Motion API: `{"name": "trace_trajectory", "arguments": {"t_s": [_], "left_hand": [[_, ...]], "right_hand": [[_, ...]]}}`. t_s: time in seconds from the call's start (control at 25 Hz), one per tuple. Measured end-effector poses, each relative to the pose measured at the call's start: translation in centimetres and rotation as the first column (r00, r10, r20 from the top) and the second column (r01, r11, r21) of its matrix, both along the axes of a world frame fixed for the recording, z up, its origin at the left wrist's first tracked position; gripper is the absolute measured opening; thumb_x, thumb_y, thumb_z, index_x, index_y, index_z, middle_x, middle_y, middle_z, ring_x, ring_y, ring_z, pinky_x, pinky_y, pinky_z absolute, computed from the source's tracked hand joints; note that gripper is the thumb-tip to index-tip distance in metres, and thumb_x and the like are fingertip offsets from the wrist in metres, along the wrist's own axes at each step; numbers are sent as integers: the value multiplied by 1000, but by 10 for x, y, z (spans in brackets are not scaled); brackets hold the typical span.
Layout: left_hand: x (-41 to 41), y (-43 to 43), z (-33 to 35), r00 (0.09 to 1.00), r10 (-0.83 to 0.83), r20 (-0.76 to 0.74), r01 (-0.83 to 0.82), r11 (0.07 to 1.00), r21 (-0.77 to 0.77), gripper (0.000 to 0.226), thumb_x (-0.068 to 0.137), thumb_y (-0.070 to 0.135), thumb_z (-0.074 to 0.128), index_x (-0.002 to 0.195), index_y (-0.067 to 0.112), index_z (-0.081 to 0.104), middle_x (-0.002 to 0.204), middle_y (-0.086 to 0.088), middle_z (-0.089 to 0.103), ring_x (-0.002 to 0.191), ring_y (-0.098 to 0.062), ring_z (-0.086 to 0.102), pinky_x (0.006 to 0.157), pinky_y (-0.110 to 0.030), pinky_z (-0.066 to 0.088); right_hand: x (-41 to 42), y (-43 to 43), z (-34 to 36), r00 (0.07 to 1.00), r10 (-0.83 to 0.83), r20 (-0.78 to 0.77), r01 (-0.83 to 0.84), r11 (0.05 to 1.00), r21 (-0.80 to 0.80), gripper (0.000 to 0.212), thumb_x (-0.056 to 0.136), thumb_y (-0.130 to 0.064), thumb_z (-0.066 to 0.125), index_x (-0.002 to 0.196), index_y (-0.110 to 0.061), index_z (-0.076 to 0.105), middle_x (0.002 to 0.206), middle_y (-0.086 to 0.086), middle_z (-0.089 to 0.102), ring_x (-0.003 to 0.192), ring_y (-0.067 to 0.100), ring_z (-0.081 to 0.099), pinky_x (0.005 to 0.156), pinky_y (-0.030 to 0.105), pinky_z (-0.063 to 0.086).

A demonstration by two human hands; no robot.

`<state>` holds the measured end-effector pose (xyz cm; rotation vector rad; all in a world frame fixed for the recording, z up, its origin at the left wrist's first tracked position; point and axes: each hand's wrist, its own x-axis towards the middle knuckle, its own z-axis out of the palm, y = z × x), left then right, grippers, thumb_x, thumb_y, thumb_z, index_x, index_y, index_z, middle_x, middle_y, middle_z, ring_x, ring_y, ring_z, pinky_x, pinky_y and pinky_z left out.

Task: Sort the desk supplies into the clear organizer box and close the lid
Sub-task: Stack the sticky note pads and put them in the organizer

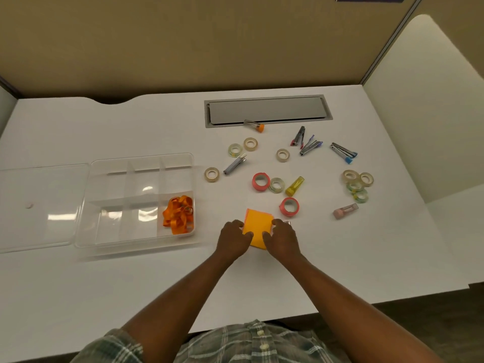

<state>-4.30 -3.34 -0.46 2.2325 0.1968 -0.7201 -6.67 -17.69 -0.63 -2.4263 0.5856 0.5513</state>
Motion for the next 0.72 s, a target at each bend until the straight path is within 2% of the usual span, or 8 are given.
{"name": "trace_trajectory", "arguments": {"t_s": [0.12, 0.2, 0.28, 0.36, 0.44, 0.56, 0.64, 0.72], "left_hand": [[-4, -13, -10, 984, 176, -6, -176, 984, 10, 42, 87, 27, 67, 124, 8, 60, 124, -13, 64, 107, -25, 60, 83, -29, 45], [-6, -17, -11, 960, 276, -40, -276, 961, -7, 33, 87, 23, 66, 117, 10, 62, 118, -11, 66, 96, -20, 58, 79, -28, 46], [-7, -19, -8, 943, 329, -41, -330, 944, -10, 25, 87, 21, 66, 110, 12, 63, 113, -9, 67, 91, -18, 57, 77, -30, 48], [-10, -22, -3, 949, 315, 27, -316, 949, 11, 18, 86, 22, 68, 101, 13, 63, 107, -9, 66, 90, -21, 60, 79, -33, 52], [-15, -26, 4, 959, 243, 146, -251, 967, 36, 18, 86, 25, 70, 99, 13, 64, 105, -9, 61, 91, -22, 61, 79, -33, 53], [-24, -32, 13, 941, 197, 276, -190, 980, -51, 16, 87, 28, 70, 97, 19, 63, 102, 3, 53, 88, -13, 58, 72, -20, 48], [-30, -31, 17, 930, 229, 289, -183, 967, -179, 11, 89, 29, 68, 92, 25, 59, 99, 9, 55, 89, -8, 59, 69, -16, 46], [-33, -23, 19, 929, 296, 221, -224, 927, -301, 9, 93, 29, 63, 91, 31, 55, 97, 12, 61, 91, -6, 61, 67, -17, 47]], "right_hand": [[2, -5, -3, 985, -164, -56, 170, 976, 134, 48, 91, -28, 63, 135, -13, 53, 128, 11, 63, 114, 29, 61, 95, 35, 51], [2, -8, -4, 947, -301, -115, 321, 911, 258, 46, 90, -27, 66, 134, -17, 54, 122, 11, 64, 106, 28, 65, 92, 41, 56], [2, -12, -6, 915, -366, -168, 403, 842, 359, 42, 90, -25, 67, 129, -18, 55, 112, 12, 66, 95, 28, 68, 85, 46, 60], [0, -14, -7, 901, -388, -193, 433, 797, 420, 38, 90, -26, 66, 126, -17, 57, 104, 11, 68, 84, 25, 68, 79, 45, 62], [1, -15, -5, 902, -381, -201, 431, 789, 438, 36, 91, -29, 63, 125, -18, 59, 104, 9, 68, 88, 25, 68, 81, 45, 62], [6, -19, -1, 895, -392, -213, 446, 767, 461, 40, 93, -34, 60, 132, -23, 54, 120, 2, 64, 107, 26, 63, 91, 45, 59], [10, -25, 3, 886, -424, -188, 457, 731, 506, 38, 95, -31, 59, 132, -28, 52, 122, -4, 57, 115, 24, 58, 96, 44, 56], [13, -31, 7, 903, -400, -158, 409, 682, 606, 21, 99, -26, 56, 120, -27, 59, 120, -5, 63, 113, 21, 61, 90, 38, 57]]}}
